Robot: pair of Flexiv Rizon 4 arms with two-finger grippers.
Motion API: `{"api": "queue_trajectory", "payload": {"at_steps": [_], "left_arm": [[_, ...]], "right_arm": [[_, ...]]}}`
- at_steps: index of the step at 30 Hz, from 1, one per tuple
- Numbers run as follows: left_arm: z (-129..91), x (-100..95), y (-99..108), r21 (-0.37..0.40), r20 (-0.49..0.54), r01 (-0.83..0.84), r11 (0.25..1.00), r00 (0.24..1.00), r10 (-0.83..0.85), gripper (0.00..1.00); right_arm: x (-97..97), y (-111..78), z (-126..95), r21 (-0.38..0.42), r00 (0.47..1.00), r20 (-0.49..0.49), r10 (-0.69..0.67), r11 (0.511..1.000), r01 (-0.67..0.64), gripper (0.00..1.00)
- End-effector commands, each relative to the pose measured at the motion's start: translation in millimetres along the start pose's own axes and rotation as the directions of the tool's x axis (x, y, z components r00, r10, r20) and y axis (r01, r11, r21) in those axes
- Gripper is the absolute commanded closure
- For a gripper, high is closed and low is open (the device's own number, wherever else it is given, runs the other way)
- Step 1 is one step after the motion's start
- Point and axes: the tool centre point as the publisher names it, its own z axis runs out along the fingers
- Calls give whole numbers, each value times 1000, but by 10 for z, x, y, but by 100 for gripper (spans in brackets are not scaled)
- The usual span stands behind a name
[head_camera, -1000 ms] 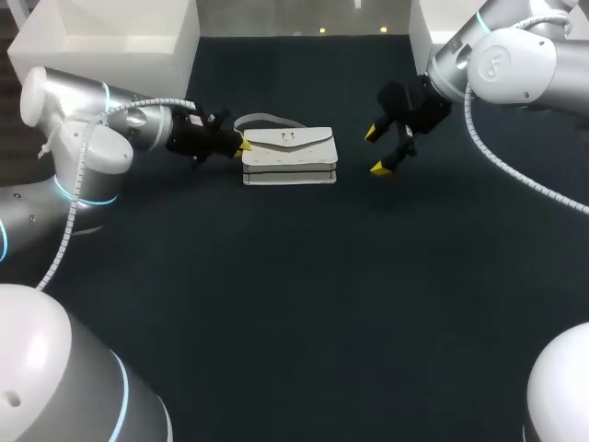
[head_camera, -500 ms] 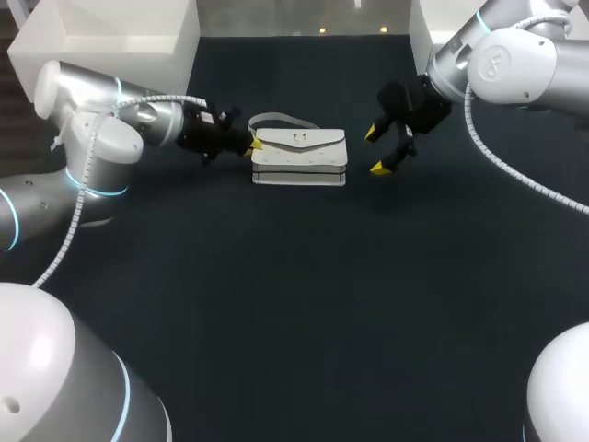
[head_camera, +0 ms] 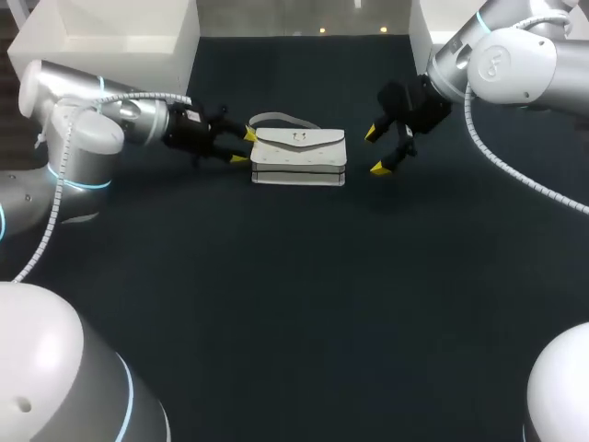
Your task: Pick up the bag, open it, inspect its contents, close it, and place it on the opposite side
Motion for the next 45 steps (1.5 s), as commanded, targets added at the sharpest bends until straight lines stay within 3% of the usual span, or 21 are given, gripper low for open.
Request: {"api": "queue_trajectory", "payload": {"at_steps": [1, 5, 11, 15, 17, 19, 29, 45], "left_arm": [[-21, 13, -114, -95, -9, 6, 995, 1000, -7, 54], [19, 41, -137, -159, -18, 12, 987, 1000, -15, 60], [164, 37, -117, -243, 8, 8, 970, 1000, -6, 59], [242, 21, -128, -254, 17, 6, 967, 1000, -2, 63], [258, 23, -132, -257, 17, 6, 966, 1000, -1, 73], [263, 30, -130, -264, 16, 0, 964, 1000, 4, 100], [256, 19, 17, -304, -8, -14, 952, 1000, 12, 100], [357, 114, 137, -202, -37, -2, 979, 999, -6, 100]], "right_arm": [[-7, -5, 0, -2, 1000, -2, -1, 1000, 1, 0], [-7, -5, 0, -2, 1000, -2, -1, 1000, 1, 0], [-7, -5, 0, -2, 1000, -2, -1, 1000, 1, 0], [-7, -5, 0, -2, 1000, -2, -1, 1000, 1, 0], [-7, -5, 0, -2, 1000, -2, -1, 1000, 1, 0], [-7, -5, 0, -2, 1000, -2, -1, 1000, 1, 0], [-7, -5, 0, -2, 1000, -2, -1, 1000, 1, 0], [-7, -5, 0, -2, 1000, -2, -1, 1000, 1, 0]]}}
